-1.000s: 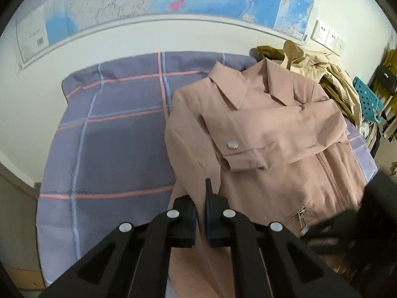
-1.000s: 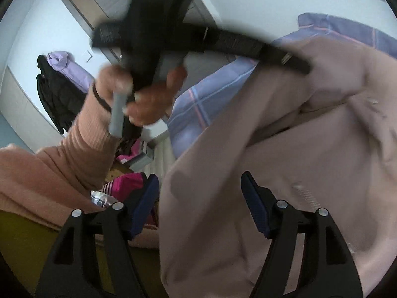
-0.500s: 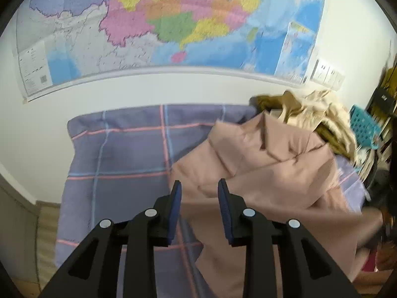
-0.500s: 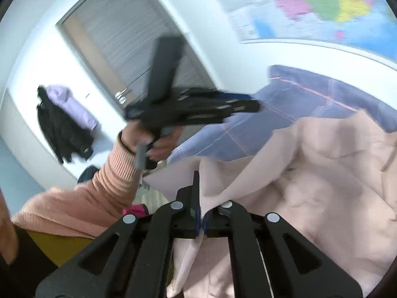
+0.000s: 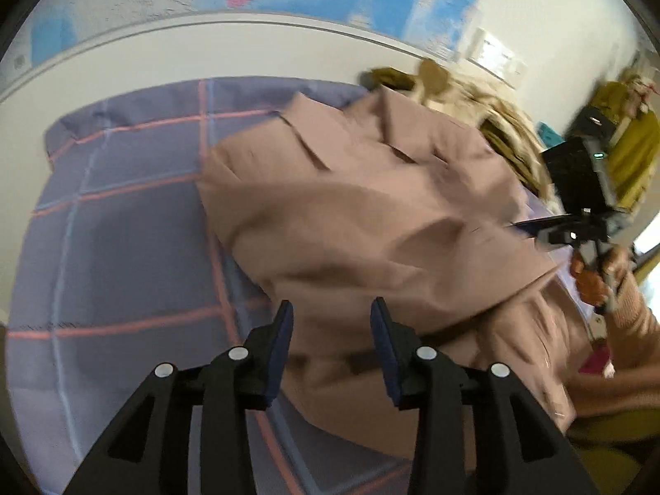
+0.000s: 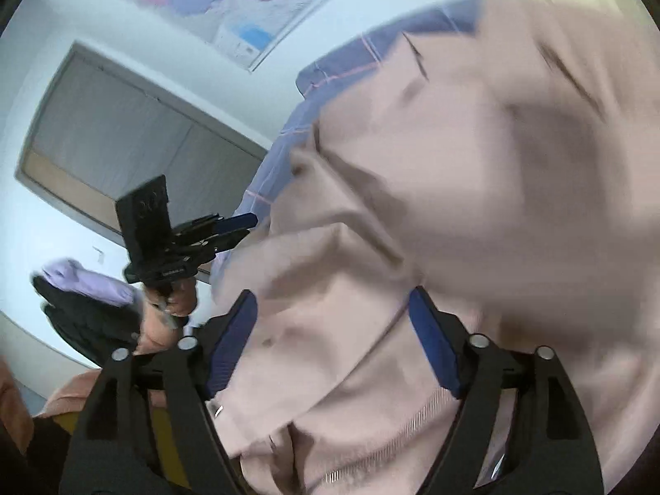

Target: Fold large clothes

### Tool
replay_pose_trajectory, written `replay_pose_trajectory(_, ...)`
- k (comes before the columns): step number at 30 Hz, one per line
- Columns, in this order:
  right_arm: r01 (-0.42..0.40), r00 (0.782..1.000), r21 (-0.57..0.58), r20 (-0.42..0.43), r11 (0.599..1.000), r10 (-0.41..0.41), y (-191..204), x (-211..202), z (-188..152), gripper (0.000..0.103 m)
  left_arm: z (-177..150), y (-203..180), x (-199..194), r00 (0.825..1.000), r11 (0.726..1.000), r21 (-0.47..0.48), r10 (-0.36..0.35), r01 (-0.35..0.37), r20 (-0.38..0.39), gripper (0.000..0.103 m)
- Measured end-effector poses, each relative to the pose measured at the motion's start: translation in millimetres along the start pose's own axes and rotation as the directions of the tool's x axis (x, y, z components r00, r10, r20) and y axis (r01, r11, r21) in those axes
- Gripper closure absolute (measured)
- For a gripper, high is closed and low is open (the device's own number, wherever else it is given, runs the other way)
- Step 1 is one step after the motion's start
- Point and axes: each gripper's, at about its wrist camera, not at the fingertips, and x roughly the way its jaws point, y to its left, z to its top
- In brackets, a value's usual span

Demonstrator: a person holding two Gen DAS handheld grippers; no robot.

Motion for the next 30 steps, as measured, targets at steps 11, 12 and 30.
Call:
replay_pose_trajectory(11,0.045,0.998,-0.051,-0.036,0.998,-0.047,26.1,35.4,-58.8,0.022,-40.3,-28.6,30.1,0.989,0.987,0.131,0.109,-0.095,-0.102,0.062)
replay_pose_trajectory(12,0.066,0.997,-0.070,-0.035,0.995,-0.069,28.9,37.1,-61.1,0.045,-45.4,-22.9,31.7,0.985,0.987,0.115,0.123,-0.110,-0.117,0.065)
replay_pose_trajectory(30,0.539,0.842,-0.303,0.182,0.786,-0.507,55.6,-55.6,54.0,0.024,-16.4,-37.7,-21.0,0.972,0.957,0.178,0.212,-0.227,0.099,0.057)
